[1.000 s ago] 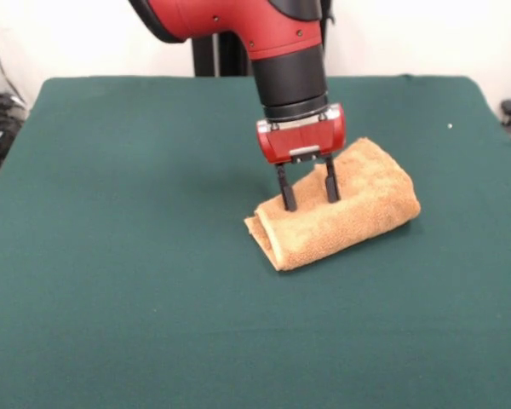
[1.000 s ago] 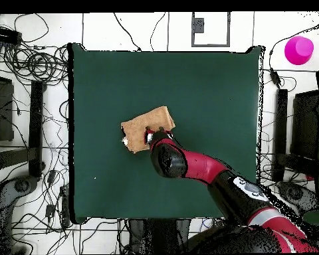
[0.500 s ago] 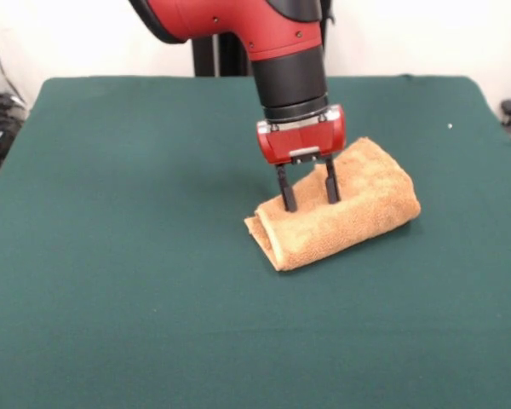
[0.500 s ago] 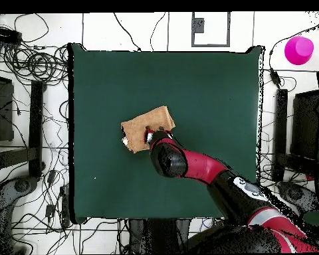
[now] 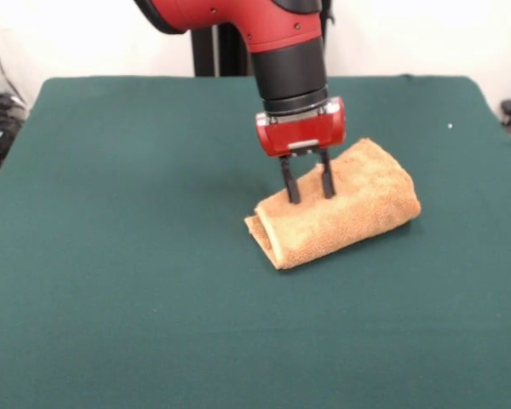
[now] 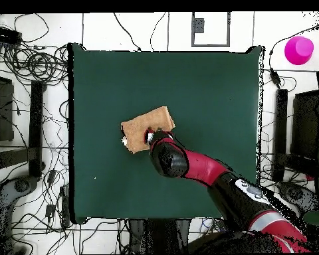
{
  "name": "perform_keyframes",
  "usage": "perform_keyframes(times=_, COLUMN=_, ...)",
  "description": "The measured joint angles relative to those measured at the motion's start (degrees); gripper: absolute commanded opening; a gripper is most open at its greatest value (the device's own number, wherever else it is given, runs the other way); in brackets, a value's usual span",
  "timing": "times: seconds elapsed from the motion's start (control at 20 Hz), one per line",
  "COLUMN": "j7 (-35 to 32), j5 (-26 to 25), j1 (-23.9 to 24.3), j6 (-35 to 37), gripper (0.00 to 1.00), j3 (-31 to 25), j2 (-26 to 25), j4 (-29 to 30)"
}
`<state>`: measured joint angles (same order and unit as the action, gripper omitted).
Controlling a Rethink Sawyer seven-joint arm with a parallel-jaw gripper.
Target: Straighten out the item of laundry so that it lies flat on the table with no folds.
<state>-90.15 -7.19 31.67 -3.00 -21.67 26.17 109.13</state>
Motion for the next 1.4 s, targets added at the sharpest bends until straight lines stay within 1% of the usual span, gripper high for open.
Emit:
perform_keyframes(times=0.5, j7=-0.01, j5=3.88, j1=-0.01, j6=4.03, gripper=0.00, j3=-0.01, j2=1.51, j4=1.00)
perform_keyframes(times=0.8, j7=-0.01, j5=4.07, j1=-0.10, j6=4.98, gripper=0.00, j3=-0.01, j2=2.05, j4=1.22)
perform_keyframes(times=0.85, j7=-0.01, j5=4.07, j1=-0.09, j6=4.98, gripper=1.00, j3=-0.01, j2=2.57, j4=1.21)
perform_keyframes(times=1.1, j7=-0.01, j5=4.07, j1=0.03, j6=5.72, gripper=1.00, j3=-0.01, j2=2.99, j4=1.21)
perform_keyframes(times=1.4, j7=-0.01, j5=3.22, j1=2.27, j6=12.81, gripper=1.00, j3=-0.08, j2=3.93, j4=0.15)
